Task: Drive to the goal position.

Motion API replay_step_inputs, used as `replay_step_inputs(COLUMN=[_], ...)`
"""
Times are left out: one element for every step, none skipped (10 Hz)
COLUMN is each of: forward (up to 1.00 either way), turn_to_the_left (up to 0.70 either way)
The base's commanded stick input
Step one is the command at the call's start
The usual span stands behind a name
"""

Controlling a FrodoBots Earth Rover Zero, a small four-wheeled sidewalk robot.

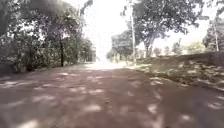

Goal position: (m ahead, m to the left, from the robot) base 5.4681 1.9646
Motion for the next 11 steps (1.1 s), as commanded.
replay_step_inputs(forward=[1.00,1.00,1.00,1.00,1.00,1.00,1.00,1.00,1.00,1.00,1.00], turn_to_the_left=[0.00,0.00,0.00,0.00,0.00,0.00,0.00,0.00,0.00,0.00,0.00])
